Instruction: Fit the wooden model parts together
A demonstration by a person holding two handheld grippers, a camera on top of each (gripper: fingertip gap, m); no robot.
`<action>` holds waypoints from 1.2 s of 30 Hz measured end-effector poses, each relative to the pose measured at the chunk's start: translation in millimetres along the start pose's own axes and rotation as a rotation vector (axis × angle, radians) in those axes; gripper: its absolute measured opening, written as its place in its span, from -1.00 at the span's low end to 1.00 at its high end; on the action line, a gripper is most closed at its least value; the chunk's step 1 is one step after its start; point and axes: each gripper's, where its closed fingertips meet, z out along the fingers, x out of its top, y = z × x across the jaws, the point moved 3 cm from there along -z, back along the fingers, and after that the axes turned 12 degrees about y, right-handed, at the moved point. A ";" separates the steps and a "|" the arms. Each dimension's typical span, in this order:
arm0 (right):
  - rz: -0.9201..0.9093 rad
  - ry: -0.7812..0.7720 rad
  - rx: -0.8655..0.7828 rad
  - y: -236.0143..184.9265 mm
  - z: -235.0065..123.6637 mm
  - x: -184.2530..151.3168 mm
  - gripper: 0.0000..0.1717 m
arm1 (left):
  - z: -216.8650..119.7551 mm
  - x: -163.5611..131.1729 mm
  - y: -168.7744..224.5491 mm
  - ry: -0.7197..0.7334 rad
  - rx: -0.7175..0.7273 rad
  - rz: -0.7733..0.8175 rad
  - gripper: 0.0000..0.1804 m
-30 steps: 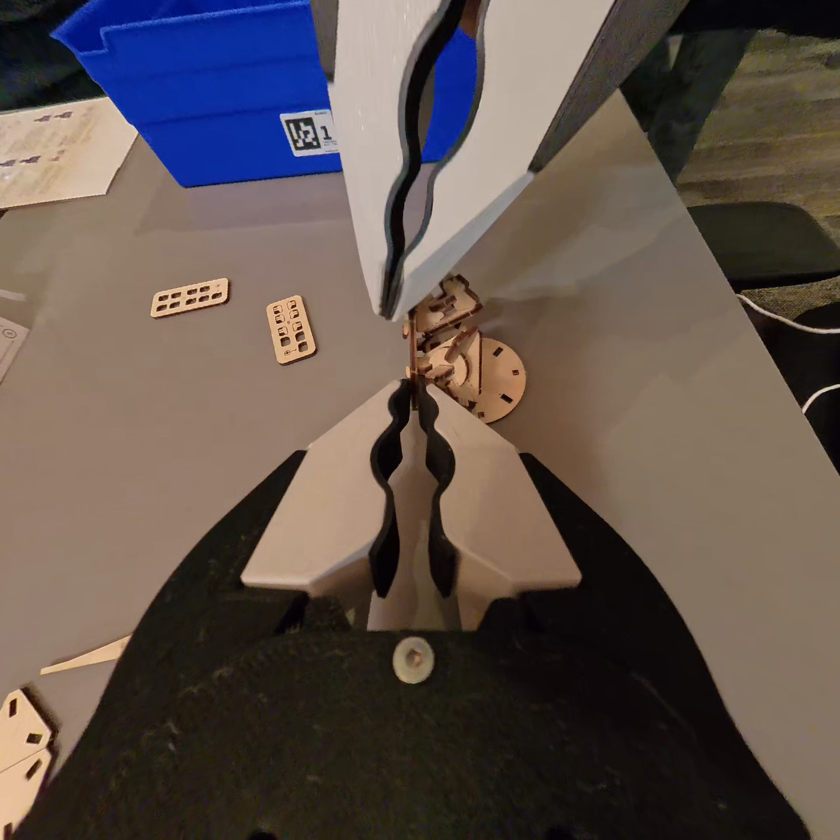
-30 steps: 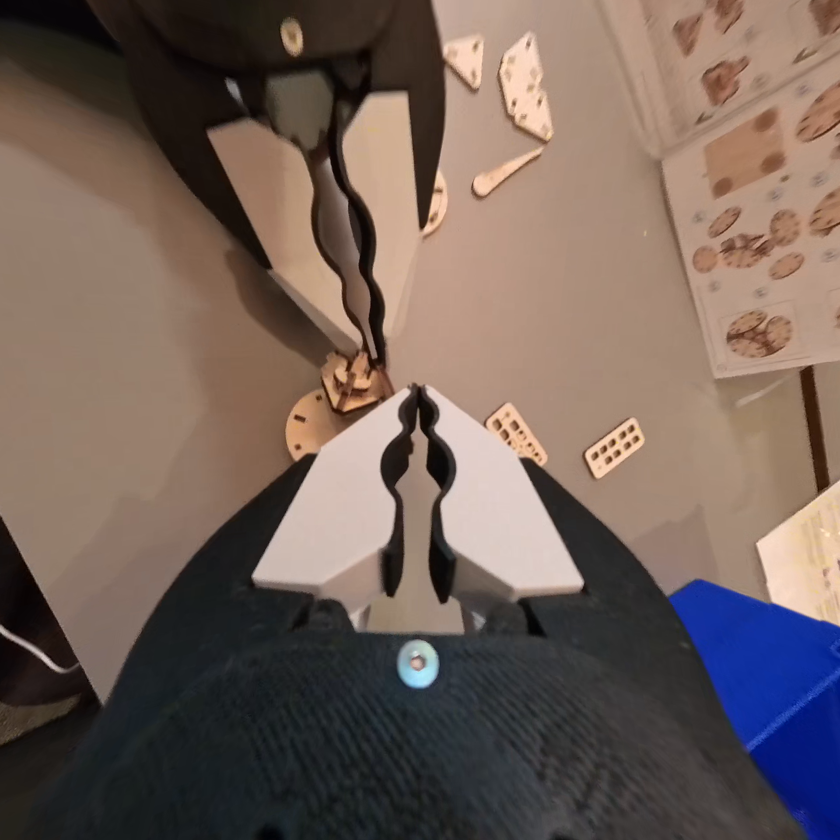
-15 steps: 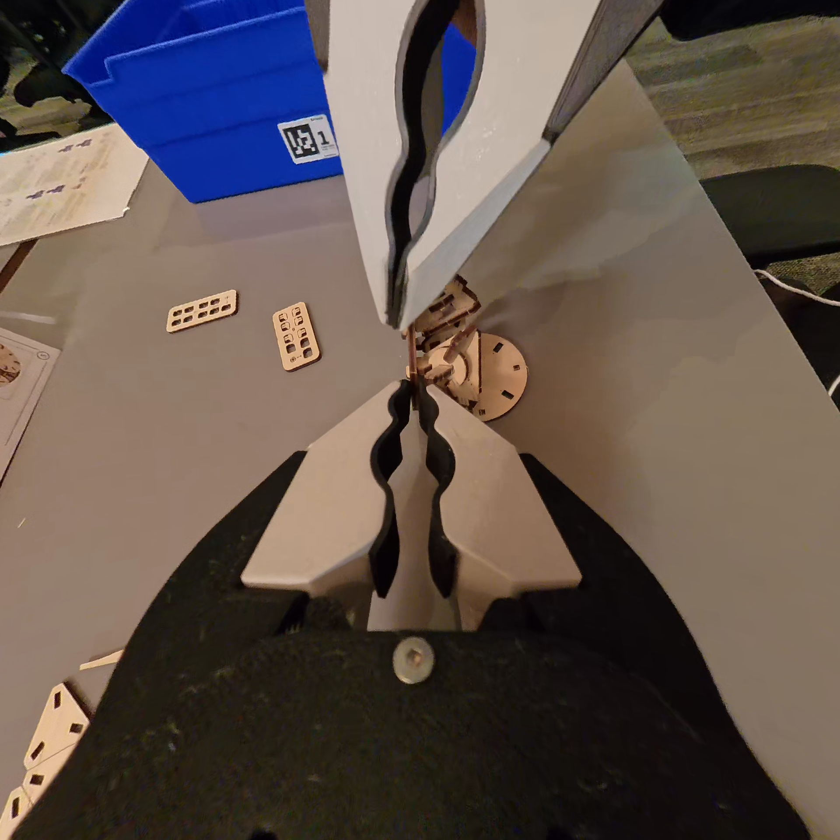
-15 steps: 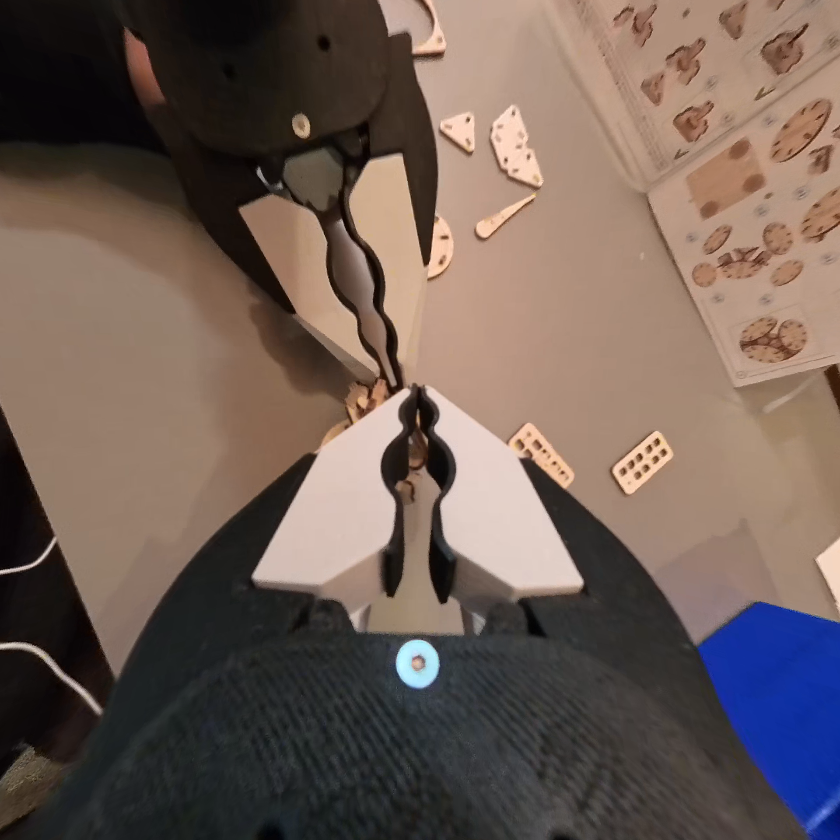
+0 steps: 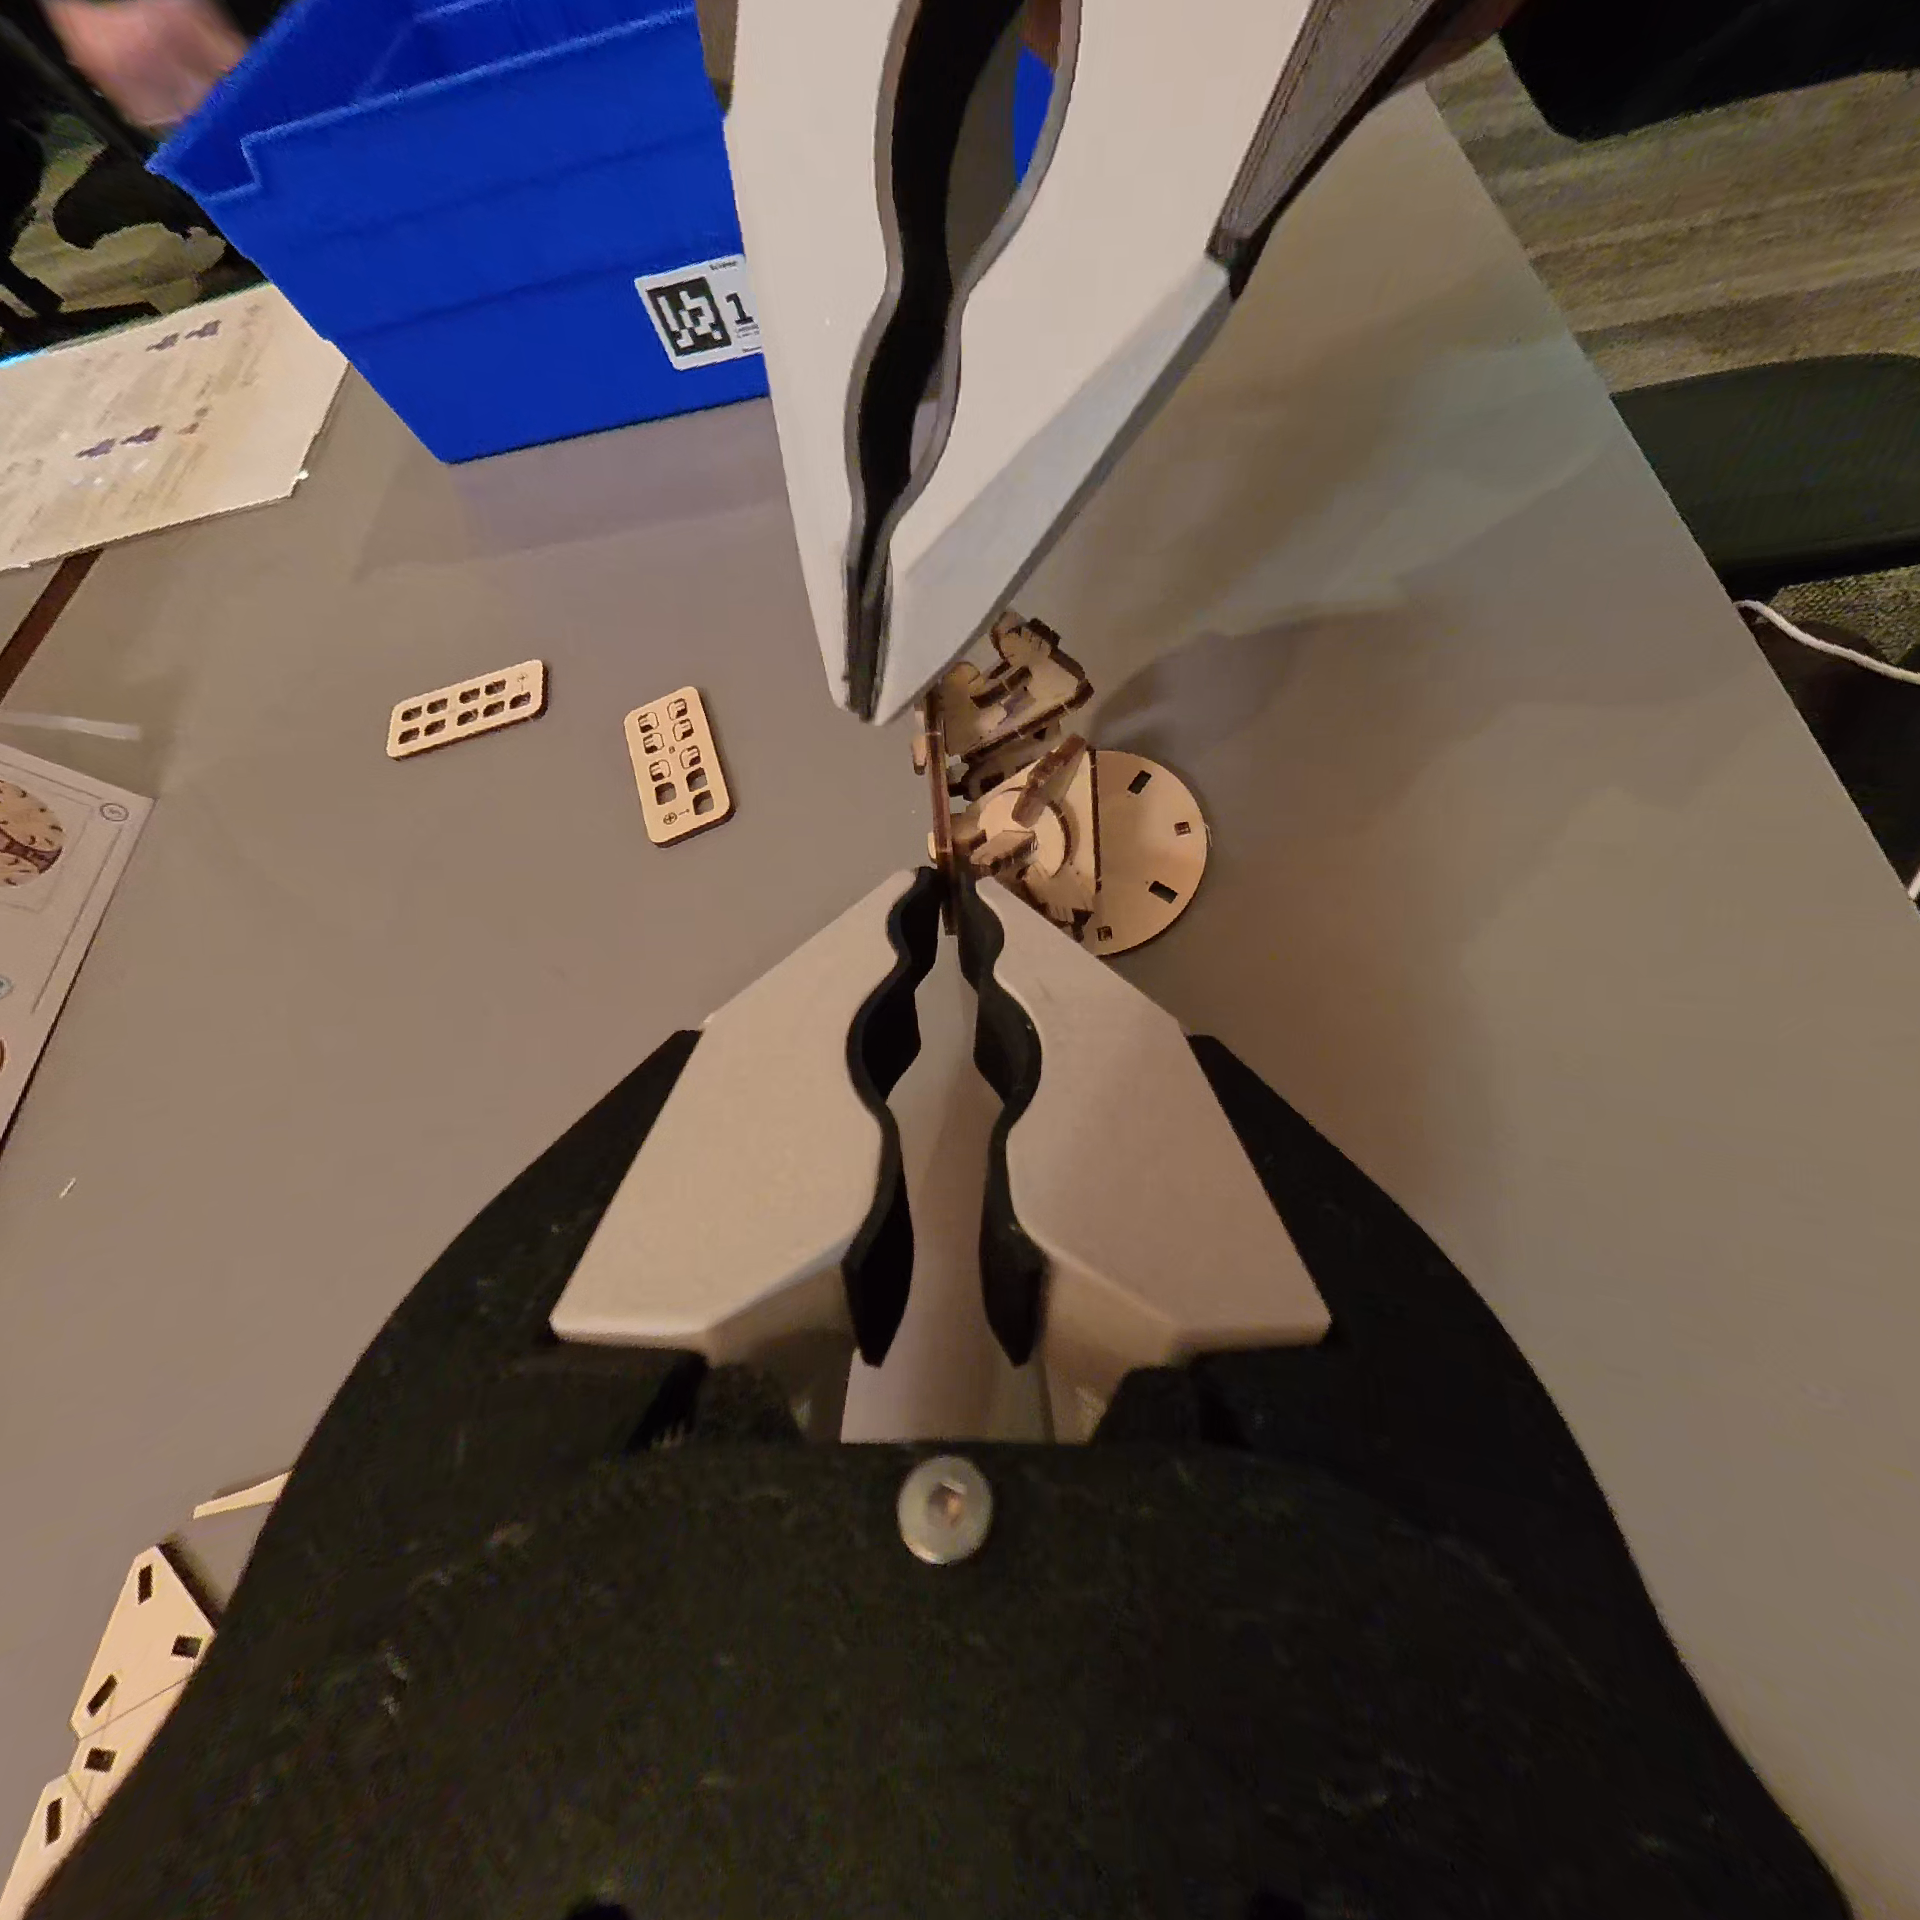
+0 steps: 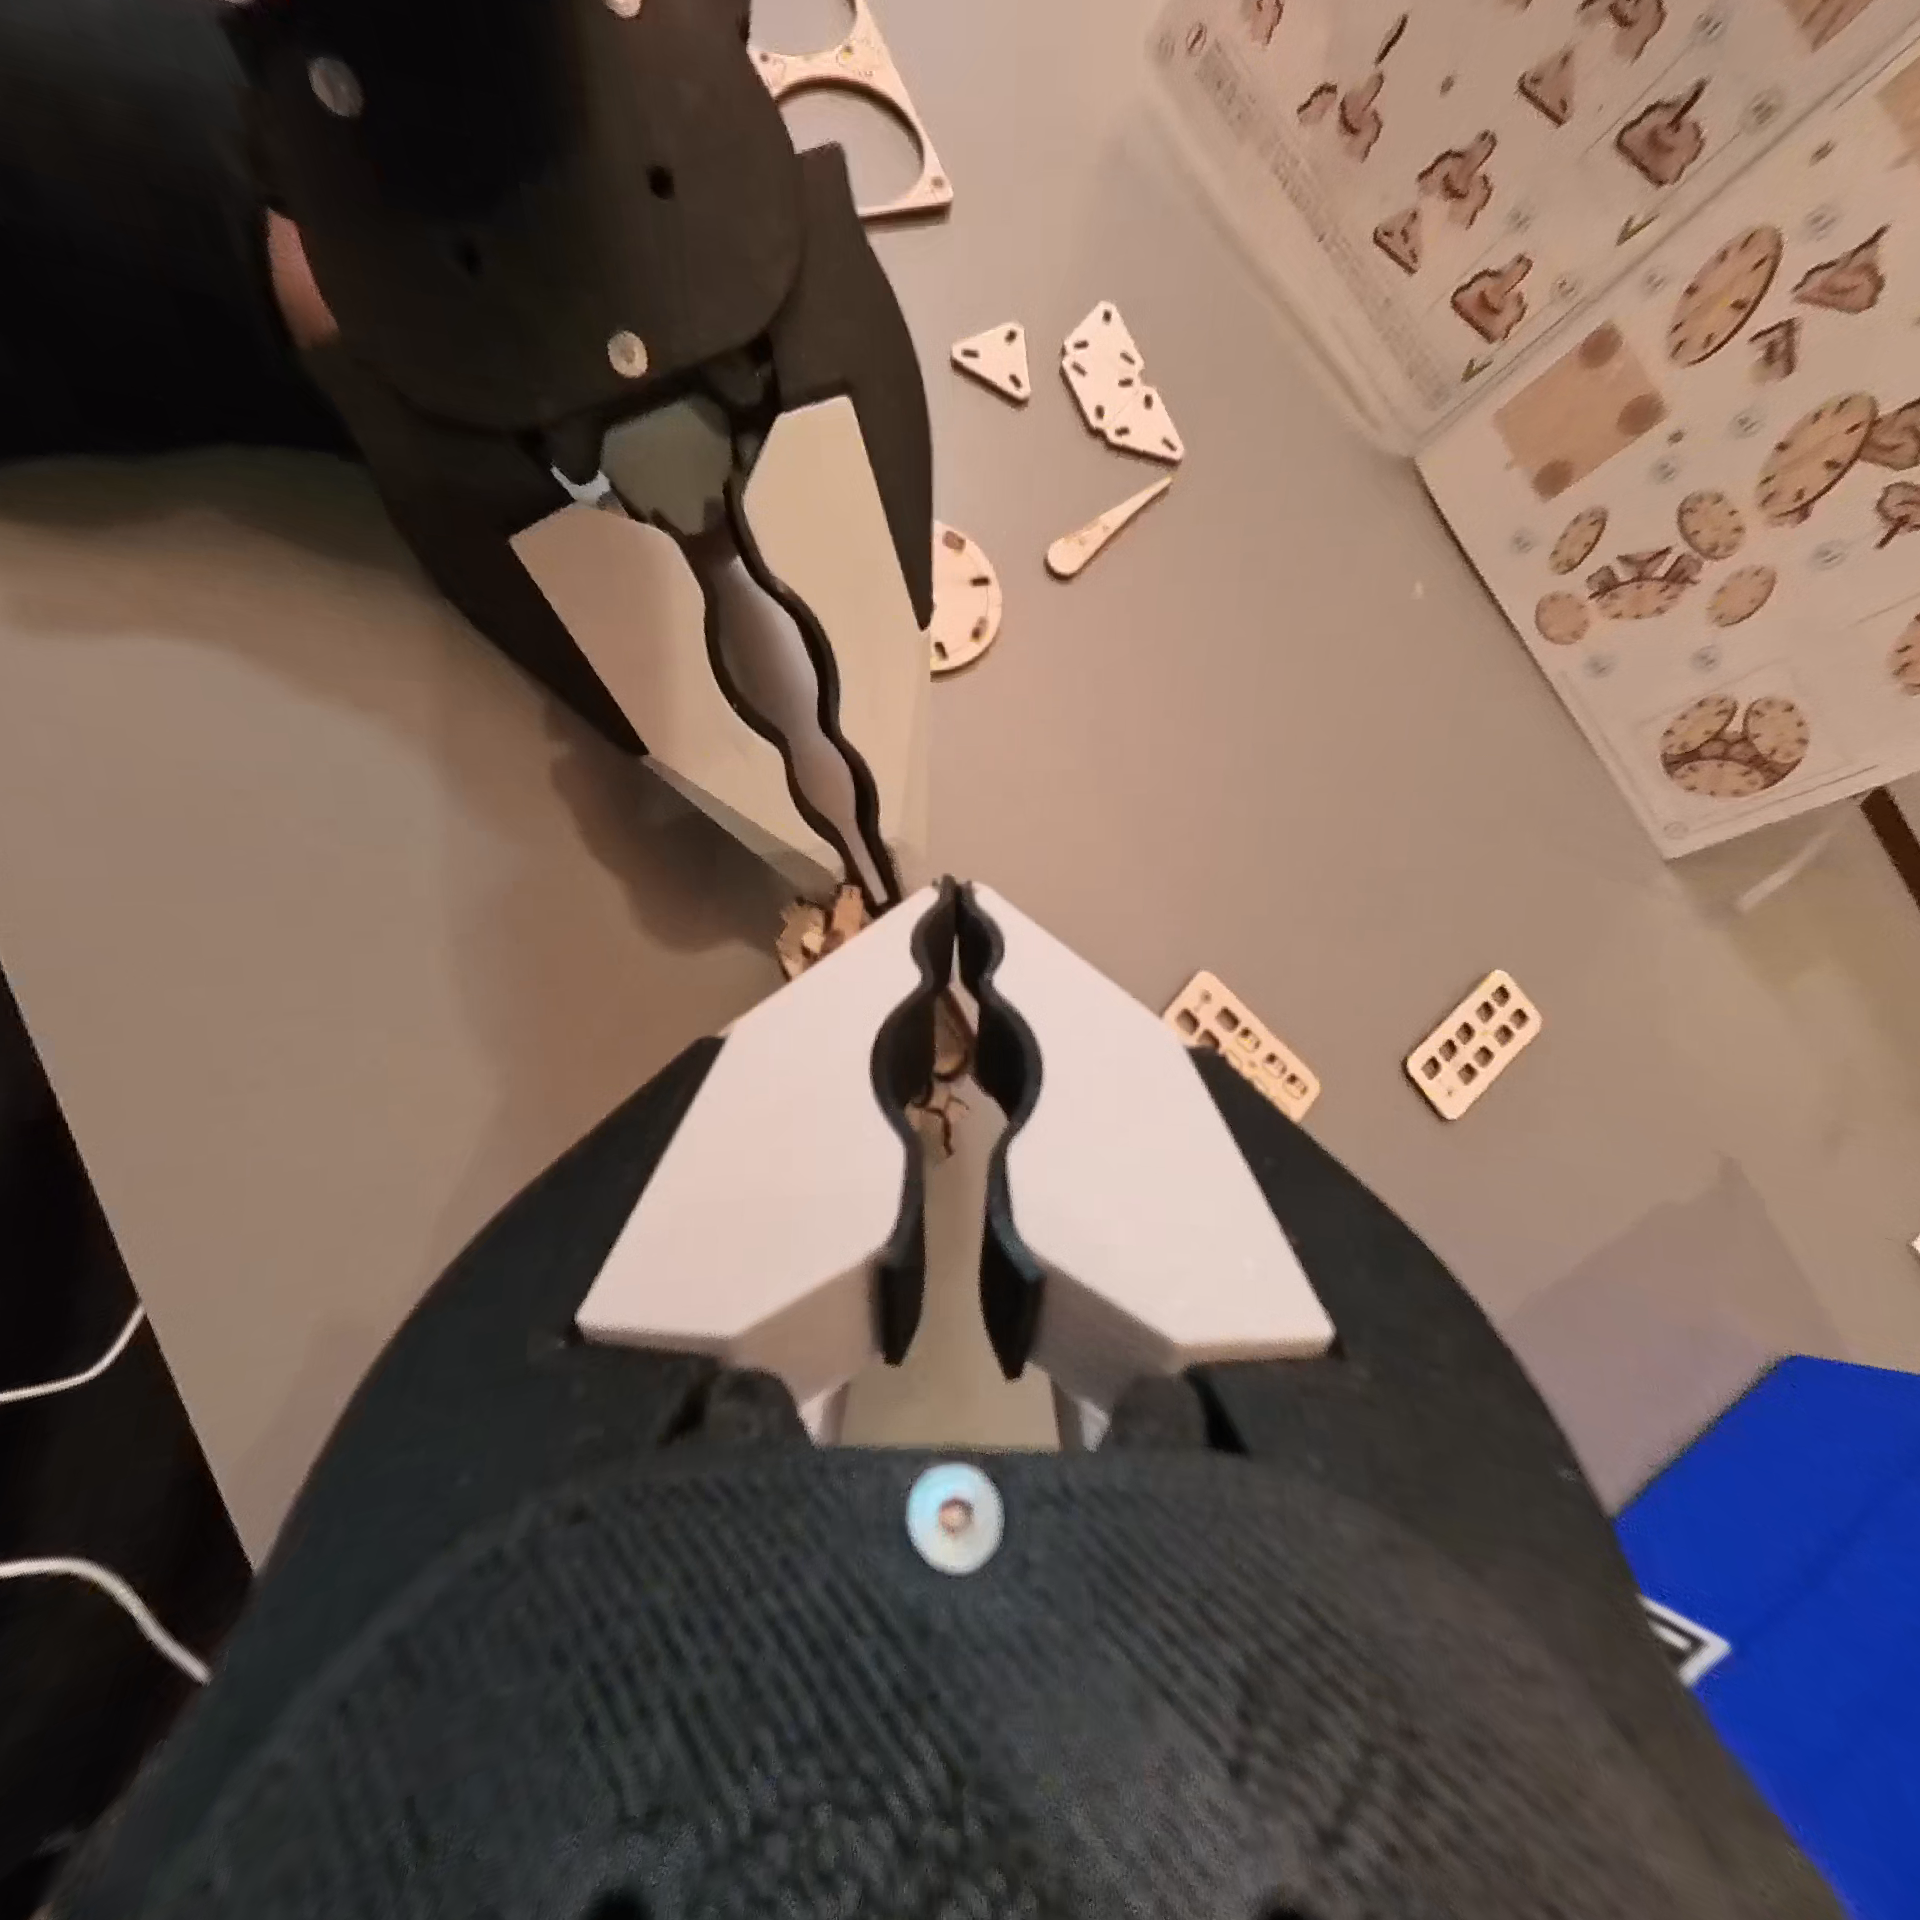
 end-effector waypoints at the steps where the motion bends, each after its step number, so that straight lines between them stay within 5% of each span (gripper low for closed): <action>1: 0.004 -0.037 0.005 -0.2 1.8 -6.6 -1.00 | 0.0 0.0 -0.1 0.000 0.000 0.000 -1.00; 8: 0.039 0.067 -0.009 0.4 -2.6 6.2 -1.00 | -0.1 0.0 0.9 -0.006 0.006 0.018 -1.00; 11: 0.021 -0.087 -0.016 0.2 8.1 -19.5 -1.00 | 1.6 2.4 4.3 0.010 -0.007 0.020 -1.00; 17: 0.038 0.071 -0.070 7.9 -5.9 5.3 -1.00 | 0.6 0.6 3.2 -0.009 0.004 0.033 -1.00; 36: 0.175 0.128 -0.181 7.6 -47.5 -44.4 -1.00 | -0.6 5.0 9.9 0.016 -0.060 -0.004 -0.85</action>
